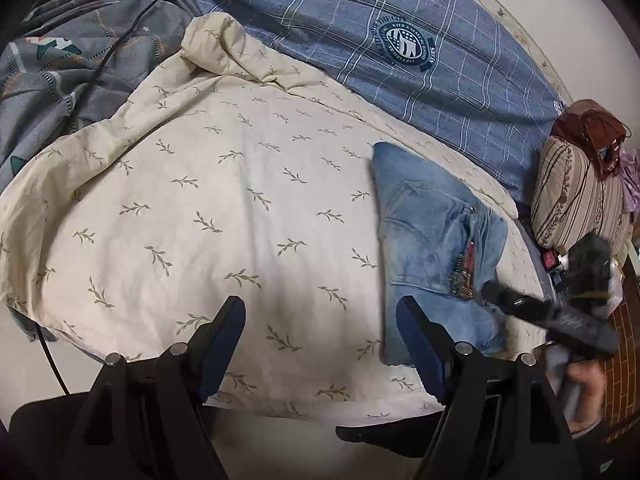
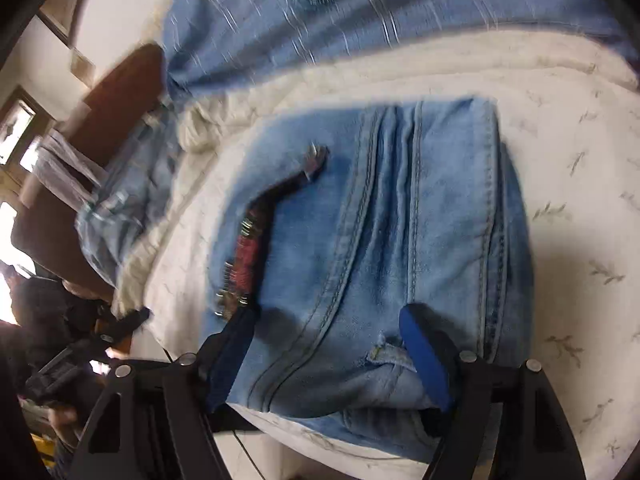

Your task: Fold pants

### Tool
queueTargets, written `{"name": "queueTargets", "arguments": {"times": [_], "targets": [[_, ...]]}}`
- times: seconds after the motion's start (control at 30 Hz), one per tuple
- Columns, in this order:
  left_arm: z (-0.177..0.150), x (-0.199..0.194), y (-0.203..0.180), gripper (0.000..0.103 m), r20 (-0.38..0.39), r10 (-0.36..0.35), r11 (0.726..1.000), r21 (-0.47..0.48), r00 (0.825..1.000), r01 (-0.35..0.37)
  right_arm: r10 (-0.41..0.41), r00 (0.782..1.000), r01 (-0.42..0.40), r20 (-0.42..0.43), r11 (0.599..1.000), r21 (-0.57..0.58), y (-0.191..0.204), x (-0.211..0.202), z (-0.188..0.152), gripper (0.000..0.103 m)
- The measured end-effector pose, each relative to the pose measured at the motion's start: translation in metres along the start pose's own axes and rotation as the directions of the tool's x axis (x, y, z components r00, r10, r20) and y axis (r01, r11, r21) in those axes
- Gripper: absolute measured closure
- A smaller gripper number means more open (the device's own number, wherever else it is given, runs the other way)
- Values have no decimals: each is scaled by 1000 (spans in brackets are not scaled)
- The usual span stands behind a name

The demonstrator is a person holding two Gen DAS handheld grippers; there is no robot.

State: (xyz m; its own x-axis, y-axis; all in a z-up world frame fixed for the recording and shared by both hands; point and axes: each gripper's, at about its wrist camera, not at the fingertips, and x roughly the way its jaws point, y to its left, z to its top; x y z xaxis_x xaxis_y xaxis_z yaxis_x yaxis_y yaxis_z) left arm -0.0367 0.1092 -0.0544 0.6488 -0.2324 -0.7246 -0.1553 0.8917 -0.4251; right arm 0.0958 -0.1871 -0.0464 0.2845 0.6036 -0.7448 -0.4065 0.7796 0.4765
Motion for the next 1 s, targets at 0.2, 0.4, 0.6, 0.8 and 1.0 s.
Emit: {"name": "queueTargets", "arguments": {"times": [0.2, 0.4, 0.6, 0.8, 1.0], "targets": [[3, 7, 0, 25, -8, -8, 1000, -14, 1000, 8, 55, 995, -52, 83, 998, -33, 19, -36, 9, 24], [3, 10, -5, 25, -16, -15, 1000, 13, 1000, 15, 38, 999, -38, 1, 999, 10, -3, -3, -2, 23], [9, 15, -2, 25, -18, -25, 1000, -1, 1000, 25, 99, 990, -95, 98, 995, -40, 16, -37, 7, 23], [11, 18, -6, 25, -23, -39, 999, 12, 999, 39, 52, 999, -52, -5, 999, 8, 1, -6, 0, 22], [23, 23, -11, 25, -26, -73, 997, -6, 997, 73, 102, 977, -105, 185, 994, 5, -9, -53, 6, 22]]}}
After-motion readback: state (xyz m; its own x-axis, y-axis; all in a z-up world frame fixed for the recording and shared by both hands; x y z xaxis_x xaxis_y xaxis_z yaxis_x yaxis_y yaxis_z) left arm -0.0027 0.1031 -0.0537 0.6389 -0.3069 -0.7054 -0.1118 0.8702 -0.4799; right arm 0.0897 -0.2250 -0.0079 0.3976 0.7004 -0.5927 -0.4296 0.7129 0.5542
